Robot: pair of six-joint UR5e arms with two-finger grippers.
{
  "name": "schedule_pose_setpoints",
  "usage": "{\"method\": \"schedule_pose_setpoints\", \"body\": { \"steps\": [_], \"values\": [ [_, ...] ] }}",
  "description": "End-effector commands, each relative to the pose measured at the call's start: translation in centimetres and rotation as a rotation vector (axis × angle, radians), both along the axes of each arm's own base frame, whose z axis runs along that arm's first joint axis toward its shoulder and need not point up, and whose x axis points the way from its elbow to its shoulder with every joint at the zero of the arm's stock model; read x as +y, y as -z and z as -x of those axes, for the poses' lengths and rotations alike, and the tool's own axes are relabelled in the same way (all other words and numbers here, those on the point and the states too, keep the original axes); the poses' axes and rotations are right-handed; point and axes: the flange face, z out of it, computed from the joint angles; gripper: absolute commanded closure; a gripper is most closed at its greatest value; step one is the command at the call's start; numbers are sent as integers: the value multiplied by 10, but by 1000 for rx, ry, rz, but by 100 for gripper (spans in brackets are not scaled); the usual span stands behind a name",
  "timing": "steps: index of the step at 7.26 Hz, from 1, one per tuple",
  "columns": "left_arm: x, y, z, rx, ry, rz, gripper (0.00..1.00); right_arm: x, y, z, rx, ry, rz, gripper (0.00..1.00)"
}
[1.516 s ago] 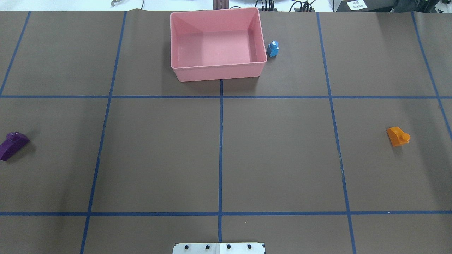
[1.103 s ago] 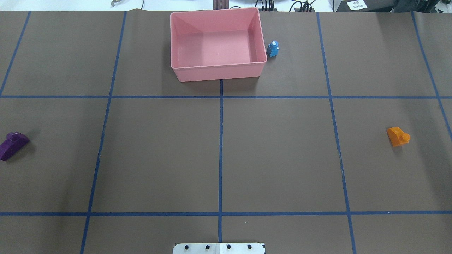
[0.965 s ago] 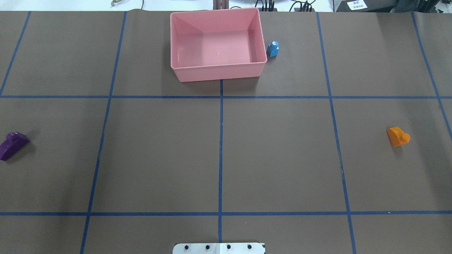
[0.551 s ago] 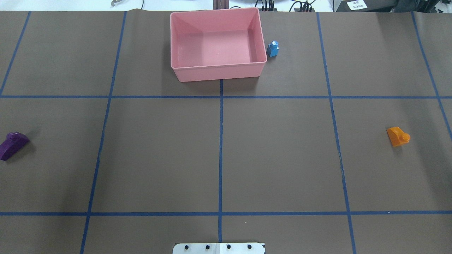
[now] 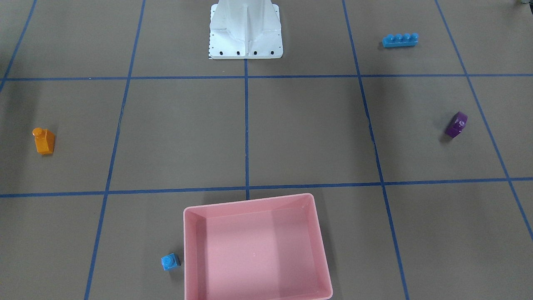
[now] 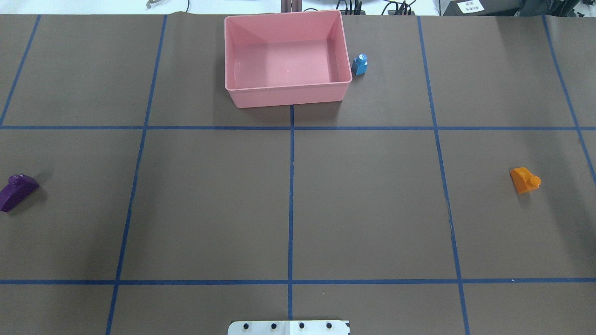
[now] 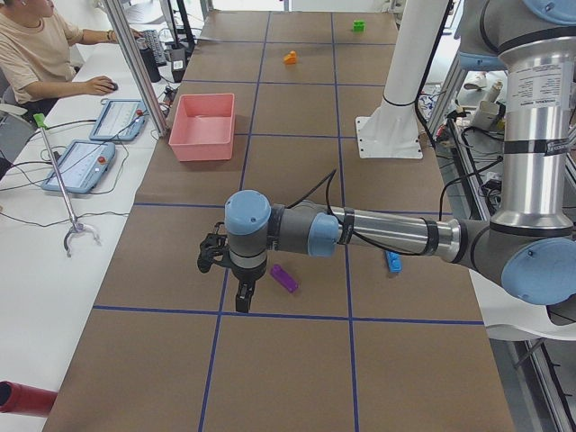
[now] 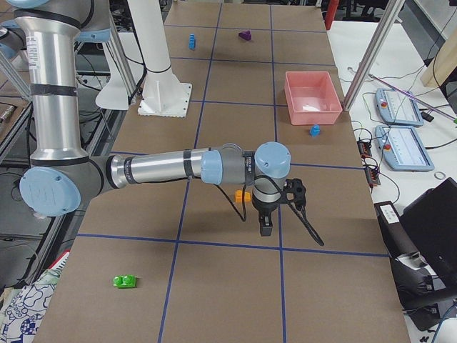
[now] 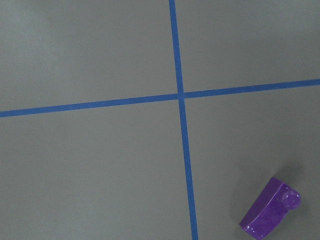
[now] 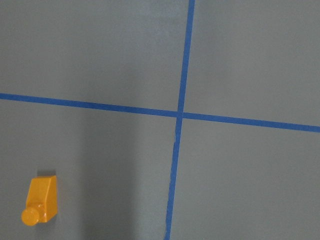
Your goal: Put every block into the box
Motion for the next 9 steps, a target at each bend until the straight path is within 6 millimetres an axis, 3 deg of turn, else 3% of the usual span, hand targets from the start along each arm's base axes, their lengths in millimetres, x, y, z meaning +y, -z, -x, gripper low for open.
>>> {"method": "schedule_pose_setpoints", "body": {
  "steps": [1,3,5,7,8,9],
  "values": [
    [-4,-2,0,-2,1,0,0,-7,8,6,1,9,-66,0],
    [-8,4,0,-1,0,-30,0,-12,20,25,-3,26,-103,0],
    [-8,6,0,-2,-2,-47,0,-24,51,48,-6,67,-183,0],
    [-8,13,-2,7,-13,-71,0,-27,68,59,-12,86,-216,0],
    [-10,15,-8,6,-25,-94,0,-29,76,78,-13,121,-239,0],
    [-18,27,-37,8,-83,-188,0,-28,86,93,-17,148,-257,0]
  ]
}}
